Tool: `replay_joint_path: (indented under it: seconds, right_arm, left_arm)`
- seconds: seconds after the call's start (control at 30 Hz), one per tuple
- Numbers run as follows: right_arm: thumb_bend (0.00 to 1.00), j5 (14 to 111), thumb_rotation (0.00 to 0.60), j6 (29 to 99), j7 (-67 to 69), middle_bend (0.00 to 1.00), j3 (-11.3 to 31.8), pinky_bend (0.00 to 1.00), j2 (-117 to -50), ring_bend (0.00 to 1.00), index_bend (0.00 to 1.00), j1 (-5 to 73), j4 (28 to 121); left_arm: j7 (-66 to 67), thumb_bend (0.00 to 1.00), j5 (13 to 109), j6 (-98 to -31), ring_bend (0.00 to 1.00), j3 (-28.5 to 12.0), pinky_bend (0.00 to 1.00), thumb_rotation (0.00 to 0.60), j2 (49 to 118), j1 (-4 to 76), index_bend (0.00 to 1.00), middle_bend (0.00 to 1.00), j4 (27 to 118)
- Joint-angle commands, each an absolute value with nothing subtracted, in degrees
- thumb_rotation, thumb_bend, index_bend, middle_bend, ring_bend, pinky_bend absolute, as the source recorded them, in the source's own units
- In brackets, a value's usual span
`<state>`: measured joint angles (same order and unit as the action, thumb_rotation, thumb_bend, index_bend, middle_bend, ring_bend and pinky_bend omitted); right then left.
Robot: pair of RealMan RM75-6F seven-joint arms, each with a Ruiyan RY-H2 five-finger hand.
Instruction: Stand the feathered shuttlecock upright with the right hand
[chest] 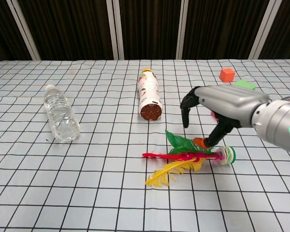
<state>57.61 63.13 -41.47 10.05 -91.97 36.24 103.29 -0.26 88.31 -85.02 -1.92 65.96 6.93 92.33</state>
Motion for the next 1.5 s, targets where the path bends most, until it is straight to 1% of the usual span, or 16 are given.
replay_joint_path:
  seconds: [0.03,0.27,0.53,0.9,1.33,1.5]
  right_arm:
    - [0.37,56.27,0.600,63.06,-42.65,0.22,10.46,0.00,-94.40,0.00,0.49,37.70,101.61]
    - [0.37,54.09,0.600,63.50,-44.02,0.23,11.35,0.00,-98.06,0.00,0.51,40.06,98.24]
    - [0.37,52.60,0.600,64.02,-45.90,0.23,11.50,0.00,-99.98,0.00,0.51,42.01,95.73]
    - [0.37,51.60,0.600,66.11,-49.08,0.23,10.12,0.00,-102.17,0.00,0.51,43.32,94.99]
    - [0.54,51.44,0.600,67.22,-48.88,0.24,9.41,0.00,-102.75,0.00,0.53,43.40,95.17]
    - [0.58,51.47,0.600,67.58,-48.71,0.24,9.44,0.00,-102.59,0.00,0.53,43.41,95.63]
  left_arm:
    - [-0.40,0.00,88.13,-84.77,0.00,-1.93,0.00,0.600,65.91,7.02,0.00,0.00,92.41]
    - [-0.46,0.00,88.04,-84.46,0.00,-1.85,0.00,0.600,65.79,7.12,0.00,0.00,92.73]
    - [-0.75,0.00,87.90,-84.25,0.00,-1.91,0.00,0.600,65.67,7.25,0.00,0.00,92.83]
    - [-1.23,0.00,87.70,-83.98,0.00,-1.87,0.00,0.600,65.46,7.32,0.00,0.00,93.25]
    - [-1.38,0.00,87.57,-83.82,0.00,-1.85,0.00,0.600,65.38,7.37,0.00,0.00,93.48]
    - [-1.41,0.00,87.35,-83.74,0.00,-1.95,0.00,0.600,65.38,7.41,0.00,0.00,93.48]
